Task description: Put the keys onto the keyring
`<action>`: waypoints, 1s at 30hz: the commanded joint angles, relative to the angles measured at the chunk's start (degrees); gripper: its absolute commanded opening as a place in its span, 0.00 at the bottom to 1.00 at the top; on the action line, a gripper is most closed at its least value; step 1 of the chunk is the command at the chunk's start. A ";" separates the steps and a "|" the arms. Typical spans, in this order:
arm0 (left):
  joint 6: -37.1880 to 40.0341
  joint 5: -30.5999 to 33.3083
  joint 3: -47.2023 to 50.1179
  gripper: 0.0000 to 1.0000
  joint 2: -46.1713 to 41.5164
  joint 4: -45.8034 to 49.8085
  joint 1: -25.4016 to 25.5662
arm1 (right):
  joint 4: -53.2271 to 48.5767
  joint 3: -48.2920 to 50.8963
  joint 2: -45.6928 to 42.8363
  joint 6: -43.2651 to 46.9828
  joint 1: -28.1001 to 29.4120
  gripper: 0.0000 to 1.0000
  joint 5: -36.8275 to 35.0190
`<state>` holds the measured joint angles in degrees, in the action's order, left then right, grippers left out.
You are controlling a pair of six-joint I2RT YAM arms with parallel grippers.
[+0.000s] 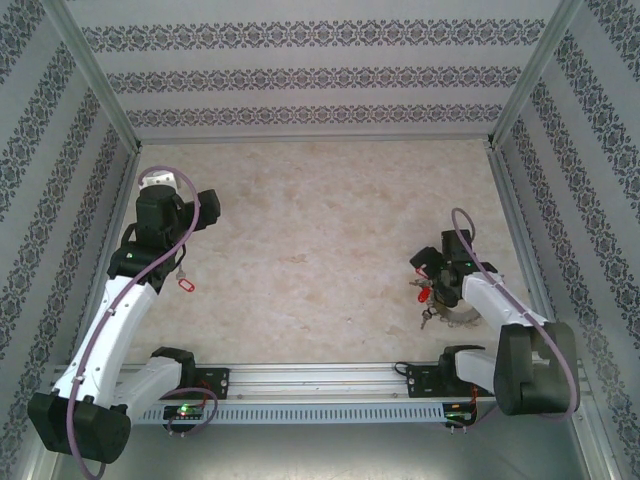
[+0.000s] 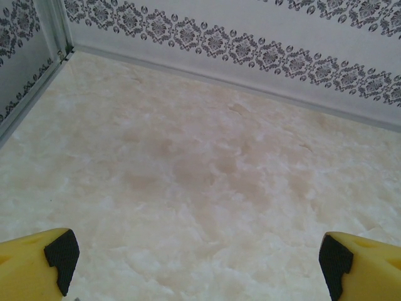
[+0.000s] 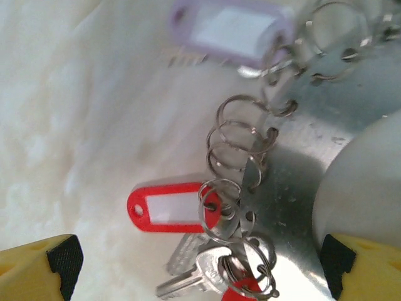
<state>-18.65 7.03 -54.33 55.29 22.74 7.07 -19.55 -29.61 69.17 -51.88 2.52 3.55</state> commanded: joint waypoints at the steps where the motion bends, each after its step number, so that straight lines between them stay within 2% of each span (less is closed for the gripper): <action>1: 0.46 -1.56 -0.12 0.99 1.25 0.68 0.13 | 2.42 -2.83 2.75 0.59 5.51 0.98 3.44; 9: 0.81 0.61 -0.04 0.99 1.49 1.31 0.14 | 7.75 -12.04 15.34 -7.31 25.23 0.98 -0.73; 13: 0.60 0.99 0.08 0.99 1.31 1.30 0.14 | 10.02 -22.25 26.26 -10.87 31.22 0.98 -0.31; 18: -1.18 1.97 -0.17 0.99 0.75 2.32 -0.08 | 12.37 -37.17 38.48 -13.83 35.54 0.98 1.44; 24: -0.61 4.11 -0.04 0.99 -0.88 2.48 -0.39 | 9.68 -53.59 47.99 -11.04 39.55 0.98 1.85; 26: -0.68 4.74 0.18 0.99 -1.21 2.57 -0.48 | 9.75 -54.02 47.35 -10.87 40.16 0.98 1.19; 30: -0.60 4.20 0.18 0.99 -1.13 2.40 -0.56 | 10.39 -48.44 40.84 -6.49 40.34 0.98 -3.66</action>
<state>-19.14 10.39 -54.33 54.72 24.05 7.01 -8.47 -80.82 114.76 -61.73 43.29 3.53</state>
